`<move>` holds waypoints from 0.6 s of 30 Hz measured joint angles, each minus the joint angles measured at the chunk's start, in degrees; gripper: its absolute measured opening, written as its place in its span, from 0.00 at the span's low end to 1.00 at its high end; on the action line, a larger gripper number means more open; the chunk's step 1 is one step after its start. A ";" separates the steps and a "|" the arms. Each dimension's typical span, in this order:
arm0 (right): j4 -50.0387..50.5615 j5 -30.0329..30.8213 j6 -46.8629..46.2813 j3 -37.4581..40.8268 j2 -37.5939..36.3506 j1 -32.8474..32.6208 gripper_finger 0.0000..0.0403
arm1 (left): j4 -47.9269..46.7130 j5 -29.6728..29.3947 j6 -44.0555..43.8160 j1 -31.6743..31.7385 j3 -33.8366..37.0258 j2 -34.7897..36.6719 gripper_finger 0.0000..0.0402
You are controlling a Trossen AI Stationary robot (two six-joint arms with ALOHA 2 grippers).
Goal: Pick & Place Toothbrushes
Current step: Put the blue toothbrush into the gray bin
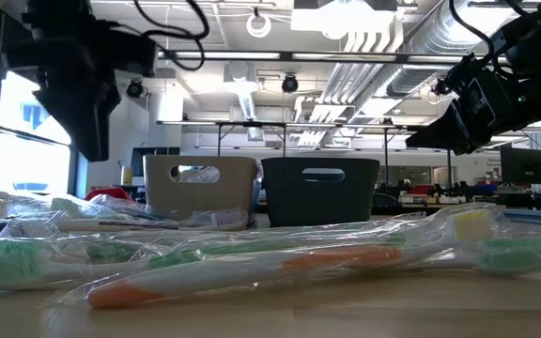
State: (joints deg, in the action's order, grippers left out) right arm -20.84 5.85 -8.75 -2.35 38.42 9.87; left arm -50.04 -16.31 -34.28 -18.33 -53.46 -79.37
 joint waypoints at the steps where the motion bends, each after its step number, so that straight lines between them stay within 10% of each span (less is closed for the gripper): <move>1: 0.00 0.00 0.00 0.00 0.00 0.02 0.01 | 0.34 0.08 -0.06 0.00 0.82 -0.02 0.44; 18: 0.47 1.38 0.02 0.00 0.00 0.00 0.01 | 8.50 2.67 10.53 13.79 7.77 0.00 0.44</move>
State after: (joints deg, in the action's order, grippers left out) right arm -20.37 7.23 -8.73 -2.35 38.41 9.87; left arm -41.54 -13.64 -23.75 -4.53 -45.69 -79.37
